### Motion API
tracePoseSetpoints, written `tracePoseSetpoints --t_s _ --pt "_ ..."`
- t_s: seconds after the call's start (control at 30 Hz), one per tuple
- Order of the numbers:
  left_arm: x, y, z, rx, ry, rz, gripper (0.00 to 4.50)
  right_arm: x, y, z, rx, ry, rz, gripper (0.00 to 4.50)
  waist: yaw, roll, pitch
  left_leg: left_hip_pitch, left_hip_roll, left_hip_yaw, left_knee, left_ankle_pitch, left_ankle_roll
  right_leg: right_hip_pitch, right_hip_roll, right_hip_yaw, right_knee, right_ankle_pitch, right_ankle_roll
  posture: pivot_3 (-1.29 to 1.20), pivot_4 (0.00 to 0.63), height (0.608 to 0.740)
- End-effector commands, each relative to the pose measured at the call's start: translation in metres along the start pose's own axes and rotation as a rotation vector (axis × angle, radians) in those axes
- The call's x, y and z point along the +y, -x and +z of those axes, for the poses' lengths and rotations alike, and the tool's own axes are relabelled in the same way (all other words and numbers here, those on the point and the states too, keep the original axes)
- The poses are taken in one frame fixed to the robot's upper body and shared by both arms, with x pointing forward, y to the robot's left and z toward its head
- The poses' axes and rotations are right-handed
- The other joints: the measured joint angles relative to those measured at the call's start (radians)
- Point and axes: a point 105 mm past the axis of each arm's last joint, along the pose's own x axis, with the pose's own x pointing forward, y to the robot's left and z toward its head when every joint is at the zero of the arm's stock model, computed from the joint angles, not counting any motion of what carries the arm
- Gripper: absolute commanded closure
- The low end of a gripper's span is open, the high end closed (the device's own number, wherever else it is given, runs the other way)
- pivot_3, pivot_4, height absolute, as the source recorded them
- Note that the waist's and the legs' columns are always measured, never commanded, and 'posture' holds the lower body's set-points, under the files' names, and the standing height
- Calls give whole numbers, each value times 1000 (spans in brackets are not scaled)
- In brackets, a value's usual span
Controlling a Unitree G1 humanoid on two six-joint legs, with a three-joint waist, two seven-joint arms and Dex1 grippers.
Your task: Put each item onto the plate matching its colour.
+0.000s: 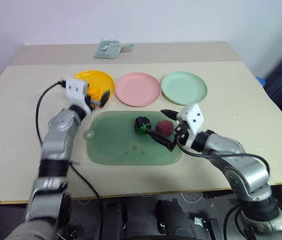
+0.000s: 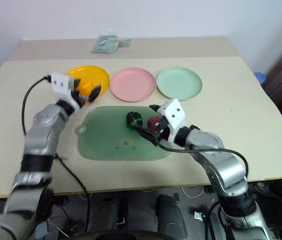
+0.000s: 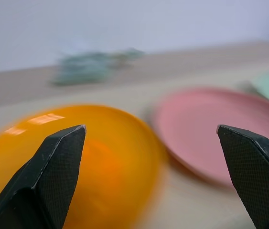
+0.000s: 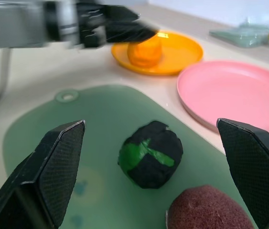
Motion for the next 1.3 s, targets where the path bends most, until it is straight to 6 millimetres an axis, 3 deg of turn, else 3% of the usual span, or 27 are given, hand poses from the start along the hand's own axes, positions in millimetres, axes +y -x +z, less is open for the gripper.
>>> tracePoseSetpoints --t_s 0.03,0.17,0.27,0.47,0.77,0.87,0.97,1.17,1.3 --pt "-48 28 5 7 -49 -279 17 5 -11 3 8 27 18 0 -1 0 0 1 1 0 -1 0 0 0 0 1 0 -1 -1 0 150 740" --pt "-55 55 -10 99 -55 -344 17 3 -24 -5 55 42 11 0 6 0 0 0 1 -2 0 1 -1 0 -1 -1 2 -2 -5 0 150 740" --pt "-59 68 -10 88 -61 -365 17 -3 -34 -13 88 44 -14 0 4 1 0 0 1 -2 0 1 -1 0 -2 0 1 -2 -6 0 150 740" --pt "-61 76 -8 73 -65 -366 17 -14 -46 -27 134 1 -77 0 4 1 0 0 0 -1 0 0 0 -1 -1 0 1 -2 -5 0 150 740" --pt "-61 82 -15 91 -83 -360 17 -9 -52 -31 134 -76 -55 0 3 1 0 0 0 -1 -1 0 0 -1 -1 0 1 -2 -5 0 150 740" --pt "-62 81 -15 88 -88 -358 0 -7 -53 -31 137 -85 -51 821 2 1 0 0 0 -1 -1 0 0 -1 -1 0 1 -2 -5 0 150 740" --pt "-62 81 -17 88 -90 -355 0 -8 -53 -29 136 -76 -61 2288 2 1 0 0 0 -1 -1 0 0 -1 -1 0 1 -2 -5 0 150 740" --pt "-62 80 -19 89 -93 -352 0 -11 -52 -27 134 -63 -73 2288 2 1 0 0 1 -1 -1 0 0 -1 -1 0 1 -2 -5 0 150 740" --pt "-62 79 -18 83 -92 -347 0 -12 -52 -11 82 -42 -72 2288 2 1 0 0 1 -1 -1 0 0 -1 -1 0 1 -2 -5 0 150 740"
